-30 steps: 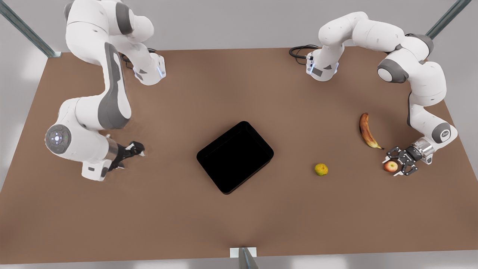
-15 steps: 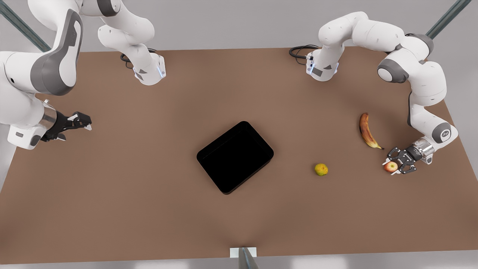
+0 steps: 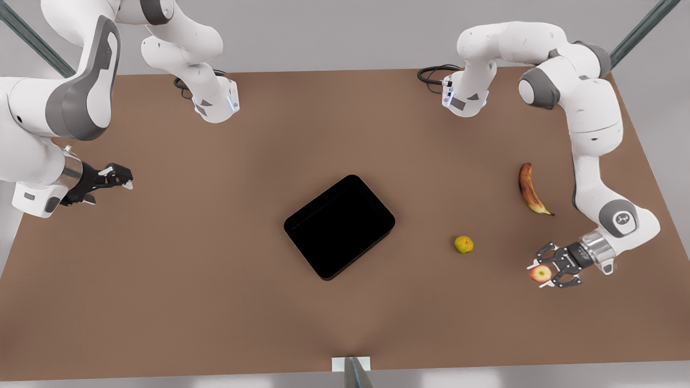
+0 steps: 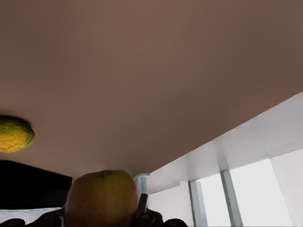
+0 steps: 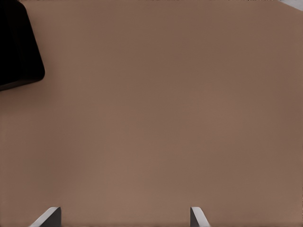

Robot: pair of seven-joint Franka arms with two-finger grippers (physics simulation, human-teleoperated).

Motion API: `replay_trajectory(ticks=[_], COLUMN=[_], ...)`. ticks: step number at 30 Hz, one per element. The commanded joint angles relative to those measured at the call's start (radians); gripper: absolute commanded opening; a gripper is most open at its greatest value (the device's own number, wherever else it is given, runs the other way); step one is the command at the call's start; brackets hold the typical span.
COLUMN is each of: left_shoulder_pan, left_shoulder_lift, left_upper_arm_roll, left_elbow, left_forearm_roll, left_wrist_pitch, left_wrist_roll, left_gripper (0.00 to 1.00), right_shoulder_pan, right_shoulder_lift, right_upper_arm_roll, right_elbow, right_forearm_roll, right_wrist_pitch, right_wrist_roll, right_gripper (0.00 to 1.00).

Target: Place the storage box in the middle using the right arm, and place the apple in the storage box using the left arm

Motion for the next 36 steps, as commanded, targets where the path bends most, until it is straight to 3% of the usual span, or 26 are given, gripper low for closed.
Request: replay_trajectory(ticks=[1,7,14,17,20,31,35,36], left_shoulder_pan=[-0.011,-0.331,-0.658,-0.841,-0.951,-1.039,-1.033,-1.019], left_shoulder_lift=[-0.006,-0.114,-0.258,-0.260,-0.207,-0.046,-0.063,-0.082], left_upper_arm_roll=[0.000,0.003,0.003,0.003,0.003,-0.006,-0.003,0.000], left_elbow=[0.000,-0.002,0.147,0.178,0.178,0.167,0.167,0.150], left_forearm_roll=[-0.014,0.064,0.528,0.717,0.765,0.964,0.964,0.964], left_wrist_pitch=[0.013,0.251,0.297,0.300,0.349,0.380,0.368,0.363], left_wrist_roll=[-0.010,-0.351,-1.042,-1.165,-1.219,-1.181,-1.155,-1.142], left_gripper=[0.59,0.59,0.59,0.59,0.59,0.62,0.62,0.62], right_shoulder_pan=[0.000,0.000,0.000,0.001,0.001,0.001,-0.084,-0.057], right_shoulder_lift=[0.000,0.000,0.003,0.005,0.009,0.011,0.144,0.158], right_upper_arm_roll=[0.000,-0.015,-0.015,-0.015,-0.015,-0.015,-0.011,-0.008], right_elbow=[0.000,-0.002,-0.005,-0.005,-0.005,-0.006,0.037,0.120], right_forearm_roll=[0.000,0.000,0.002,0.005,0.006,0.006,0.069,-0.008], right_wrist_pitch=[0.000,0.002,0.005,0.005,0.006,0.009,-0.028,0.011], right_wrist_roll=[0.000,-0.002,0.000,0.000,0.002,0.002,-0.032,-0.054], right_gripper=[1.00,1.00,1.00,1.00,1.00,1.00,1.00,1.00])
